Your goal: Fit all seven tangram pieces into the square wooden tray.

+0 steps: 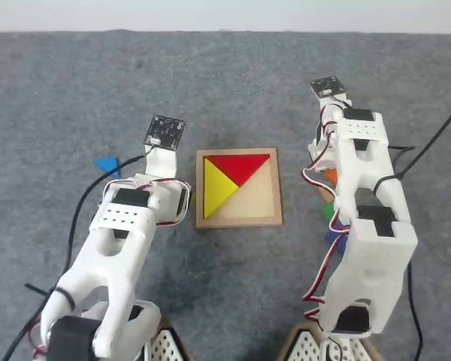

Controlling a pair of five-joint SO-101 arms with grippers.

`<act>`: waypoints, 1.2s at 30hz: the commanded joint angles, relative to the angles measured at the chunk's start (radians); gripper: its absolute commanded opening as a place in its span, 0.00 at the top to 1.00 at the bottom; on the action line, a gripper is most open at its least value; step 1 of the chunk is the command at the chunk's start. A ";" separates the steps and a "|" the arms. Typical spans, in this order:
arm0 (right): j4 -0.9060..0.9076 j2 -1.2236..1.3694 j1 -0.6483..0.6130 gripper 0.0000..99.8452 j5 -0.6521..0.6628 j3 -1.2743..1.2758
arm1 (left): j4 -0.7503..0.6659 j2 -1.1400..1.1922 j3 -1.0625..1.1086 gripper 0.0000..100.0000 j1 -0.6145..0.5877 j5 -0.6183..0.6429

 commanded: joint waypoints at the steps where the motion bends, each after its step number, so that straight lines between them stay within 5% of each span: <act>1: 0.013 -0.015 -0.002 0.84 0.015 -0.006 | -0.025 -0.038 -0.004 0.82 0.008 -0.006; 21: 0.061 -0.157 0.088 0.84 -0.015 -0.063 | -0.026 -0.038 -0.002 0.82 0.008 -0.008; 36: 0.001 0.062 0.114 0.84 -0.012 -0.068 | -0.061 -0.038 0.018 0.82 0.008 -0.008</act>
